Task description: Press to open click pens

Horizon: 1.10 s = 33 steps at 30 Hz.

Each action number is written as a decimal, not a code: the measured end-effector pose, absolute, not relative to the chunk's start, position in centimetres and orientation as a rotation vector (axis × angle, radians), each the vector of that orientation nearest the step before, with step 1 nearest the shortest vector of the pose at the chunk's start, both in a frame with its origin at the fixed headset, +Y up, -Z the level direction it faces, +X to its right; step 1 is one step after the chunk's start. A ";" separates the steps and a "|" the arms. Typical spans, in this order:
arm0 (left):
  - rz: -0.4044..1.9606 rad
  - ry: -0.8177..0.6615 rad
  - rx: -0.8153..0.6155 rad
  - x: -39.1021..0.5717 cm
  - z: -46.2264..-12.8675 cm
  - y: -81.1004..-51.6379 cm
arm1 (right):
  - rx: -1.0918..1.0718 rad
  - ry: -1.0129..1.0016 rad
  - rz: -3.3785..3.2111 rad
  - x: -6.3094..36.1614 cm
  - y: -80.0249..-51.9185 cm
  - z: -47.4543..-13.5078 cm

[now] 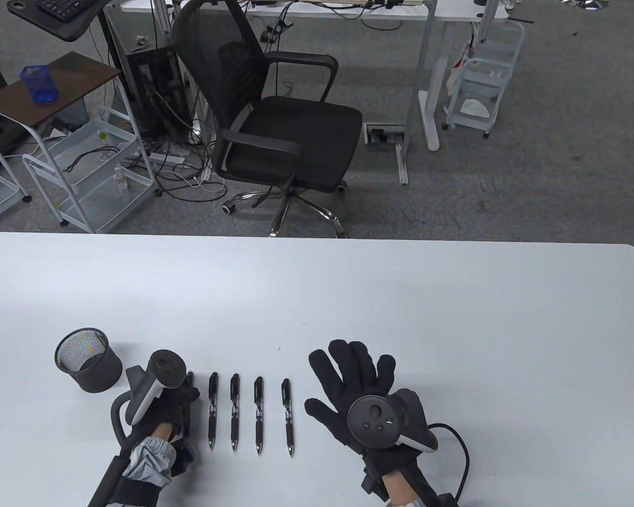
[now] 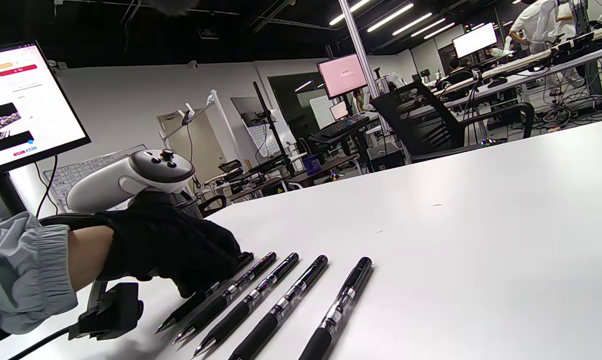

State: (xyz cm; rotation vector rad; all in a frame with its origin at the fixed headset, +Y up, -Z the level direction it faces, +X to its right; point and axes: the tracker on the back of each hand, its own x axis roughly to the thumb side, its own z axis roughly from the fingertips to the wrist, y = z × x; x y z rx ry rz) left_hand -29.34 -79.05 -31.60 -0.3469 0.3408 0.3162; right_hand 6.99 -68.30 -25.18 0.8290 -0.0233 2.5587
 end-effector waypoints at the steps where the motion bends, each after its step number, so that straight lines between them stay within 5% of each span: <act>1: 0.321 0.347 -0.348 -29.4 -31.6 -79.0 | 0.829 -0.023 2.559 7.0 -68.3 -25.2; 21: 0.330 0.394 -0.414 -29.9 -30.2 -76.5 | 0.834 -0.011 2.564 6.8 -68.4 -25.2; 33: 0.243 0.229 -0.158 -24.3 -25.2 -69.3 | 0.816 0.052 2.602 6.2 -69.6 -25.5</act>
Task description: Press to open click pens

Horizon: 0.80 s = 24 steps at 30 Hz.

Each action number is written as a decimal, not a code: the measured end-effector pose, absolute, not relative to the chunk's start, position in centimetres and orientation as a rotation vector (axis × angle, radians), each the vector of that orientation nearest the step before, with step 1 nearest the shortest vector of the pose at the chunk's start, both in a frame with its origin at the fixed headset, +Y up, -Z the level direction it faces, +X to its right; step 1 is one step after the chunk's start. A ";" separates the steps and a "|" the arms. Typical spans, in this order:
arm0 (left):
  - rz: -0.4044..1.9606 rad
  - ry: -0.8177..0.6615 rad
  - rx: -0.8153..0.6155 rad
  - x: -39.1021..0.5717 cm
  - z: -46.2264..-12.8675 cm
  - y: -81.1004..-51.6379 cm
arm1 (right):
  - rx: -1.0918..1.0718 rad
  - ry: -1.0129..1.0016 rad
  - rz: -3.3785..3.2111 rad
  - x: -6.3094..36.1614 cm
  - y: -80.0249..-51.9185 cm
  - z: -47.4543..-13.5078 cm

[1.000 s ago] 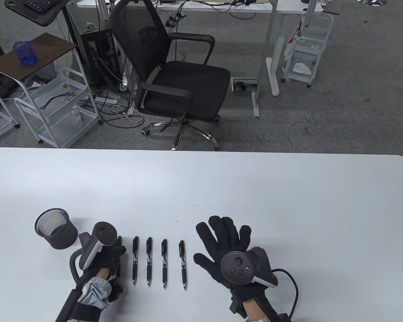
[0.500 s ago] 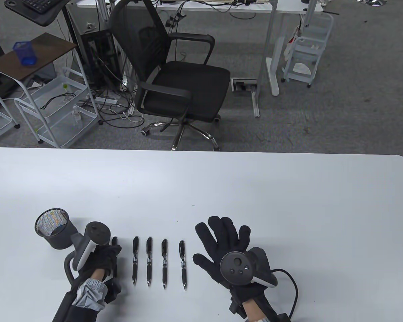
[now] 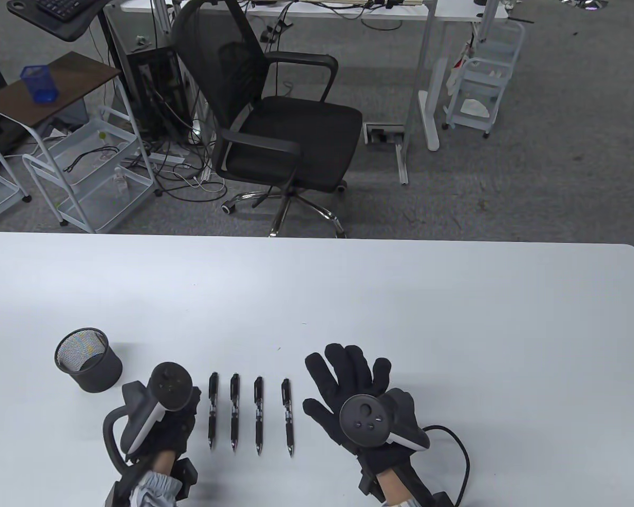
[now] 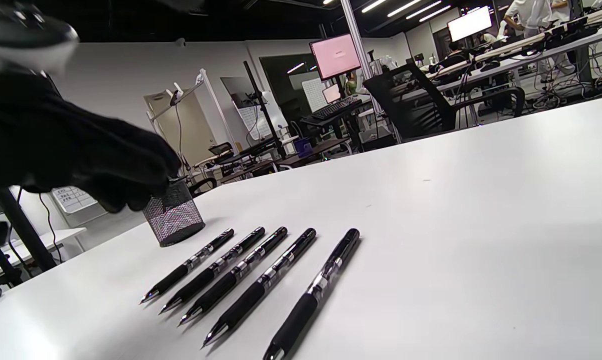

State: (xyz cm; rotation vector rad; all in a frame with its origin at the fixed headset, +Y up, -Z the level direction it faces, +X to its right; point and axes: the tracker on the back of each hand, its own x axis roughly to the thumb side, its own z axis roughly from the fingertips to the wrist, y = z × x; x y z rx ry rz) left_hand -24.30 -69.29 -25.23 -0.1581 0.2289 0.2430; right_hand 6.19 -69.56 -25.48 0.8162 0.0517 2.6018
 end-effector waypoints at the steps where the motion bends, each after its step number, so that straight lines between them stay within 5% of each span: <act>1: 0.236 0.209 -0.132 -23.5 -24.8 -68.7 | 0.816 0.055 2.603 6.1 -69.6 -25.5; 12: 0.195 0.000 -0.024 -16.3 -23.0 -66.3 | 0.787 0.079 2.615 6.4 -70.2 -25.8; 24: 0.108 -0.269 0.014 -14.9 -24.1 -68.6 | 0.763 0.095 2.633 6.7 -71.3 -26.4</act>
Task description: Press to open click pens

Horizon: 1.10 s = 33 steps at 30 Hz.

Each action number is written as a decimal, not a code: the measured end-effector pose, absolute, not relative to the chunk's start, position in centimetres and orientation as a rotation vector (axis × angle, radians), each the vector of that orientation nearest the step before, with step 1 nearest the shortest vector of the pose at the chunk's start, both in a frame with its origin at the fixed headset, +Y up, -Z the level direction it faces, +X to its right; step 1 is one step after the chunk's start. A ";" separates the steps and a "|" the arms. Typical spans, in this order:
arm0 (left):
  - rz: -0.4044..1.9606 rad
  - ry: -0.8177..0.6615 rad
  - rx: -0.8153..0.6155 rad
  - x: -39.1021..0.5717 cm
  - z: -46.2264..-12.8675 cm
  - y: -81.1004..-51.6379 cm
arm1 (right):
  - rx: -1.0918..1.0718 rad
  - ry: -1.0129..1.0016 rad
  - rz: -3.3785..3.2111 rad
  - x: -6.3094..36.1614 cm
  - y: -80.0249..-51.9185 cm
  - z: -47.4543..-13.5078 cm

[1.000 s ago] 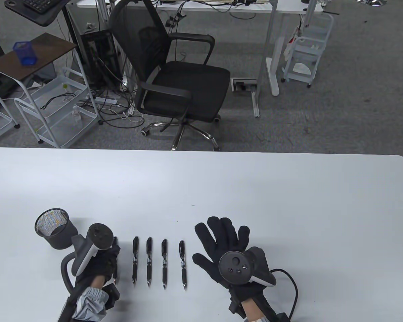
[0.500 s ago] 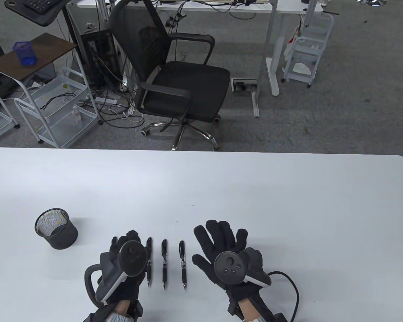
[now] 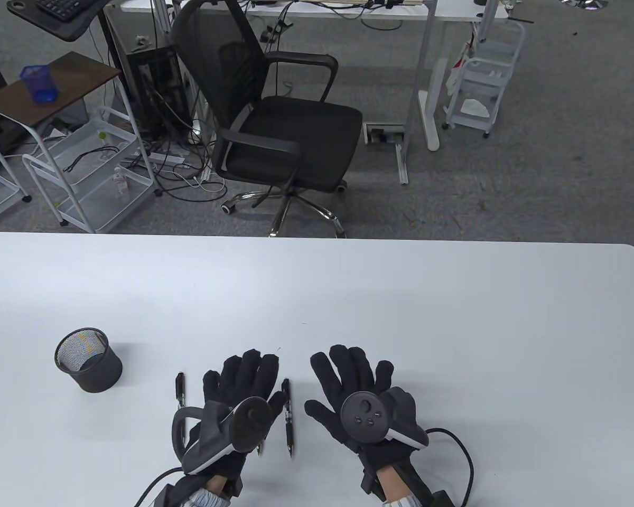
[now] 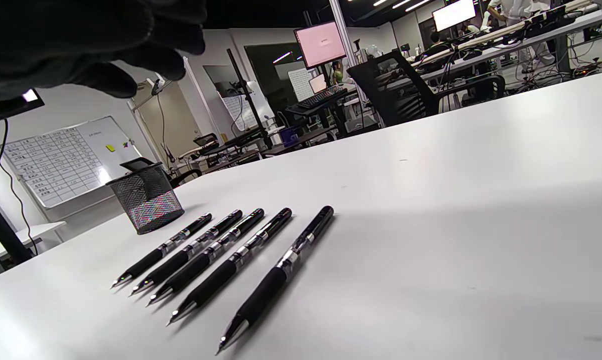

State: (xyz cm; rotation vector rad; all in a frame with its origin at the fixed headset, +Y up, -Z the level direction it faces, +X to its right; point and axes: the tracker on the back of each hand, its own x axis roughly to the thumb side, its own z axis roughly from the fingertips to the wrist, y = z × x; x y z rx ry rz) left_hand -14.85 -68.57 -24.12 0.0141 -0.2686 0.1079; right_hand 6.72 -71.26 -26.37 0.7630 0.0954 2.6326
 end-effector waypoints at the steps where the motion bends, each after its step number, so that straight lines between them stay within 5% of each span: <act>1: 0.107 -0.275 0.017 -14.9 -24.2 -68.7 | 0.761 0.096 2.635 6.8 -71.3 -26.4; 33: 0.031 -0.304 -0.061 -14.6 -24.8 -70.3 | 0.770 0.059 2.662 7.0 -72.1 -26.6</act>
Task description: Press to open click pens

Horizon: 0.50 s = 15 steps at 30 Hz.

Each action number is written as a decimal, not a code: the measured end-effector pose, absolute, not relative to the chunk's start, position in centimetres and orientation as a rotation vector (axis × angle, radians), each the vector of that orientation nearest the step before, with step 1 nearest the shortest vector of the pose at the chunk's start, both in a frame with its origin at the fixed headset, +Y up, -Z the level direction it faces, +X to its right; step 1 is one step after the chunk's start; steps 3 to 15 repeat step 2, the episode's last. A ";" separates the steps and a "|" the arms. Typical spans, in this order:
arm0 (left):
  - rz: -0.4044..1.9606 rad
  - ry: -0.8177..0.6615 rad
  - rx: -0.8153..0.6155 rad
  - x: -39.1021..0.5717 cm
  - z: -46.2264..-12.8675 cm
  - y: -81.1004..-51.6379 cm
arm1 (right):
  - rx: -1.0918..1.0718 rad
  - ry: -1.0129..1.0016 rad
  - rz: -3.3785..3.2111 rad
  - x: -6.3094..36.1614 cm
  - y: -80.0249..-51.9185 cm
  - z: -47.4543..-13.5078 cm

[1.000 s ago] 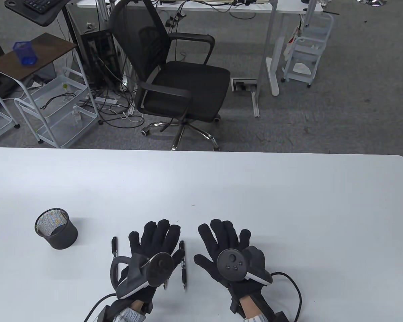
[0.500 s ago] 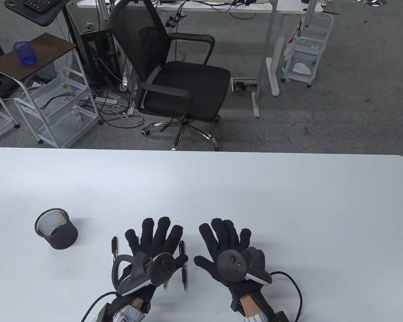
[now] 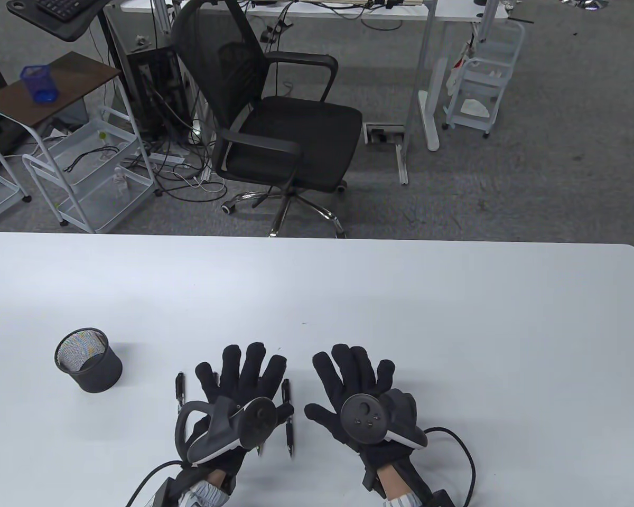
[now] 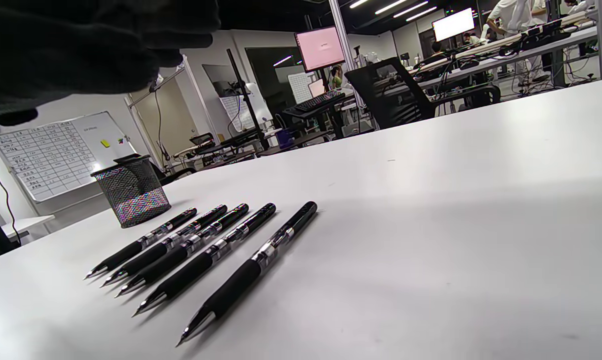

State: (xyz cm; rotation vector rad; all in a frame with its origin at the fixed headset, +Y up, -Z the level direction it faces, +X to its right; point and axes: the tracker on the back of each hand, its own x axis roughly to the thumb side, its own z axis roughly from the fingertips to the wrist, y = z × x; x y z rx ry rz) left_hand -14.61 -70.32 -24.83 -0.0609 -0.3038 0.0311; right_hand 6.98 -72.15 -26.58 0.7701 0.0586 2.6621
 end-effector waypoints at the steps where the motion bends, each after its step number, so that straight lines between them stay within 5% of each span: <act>1: 0.032 -0.303 -0.061 -14.6 -24.8 -70.3 | 0.770 0.059 2.662 7.0 -72.2 -26.6; 15: 0.031 -0.303 -0.062 -14.6 -24.8 -70.3 | 0.770 0.058 2.662 7.0 -72.2 -26.6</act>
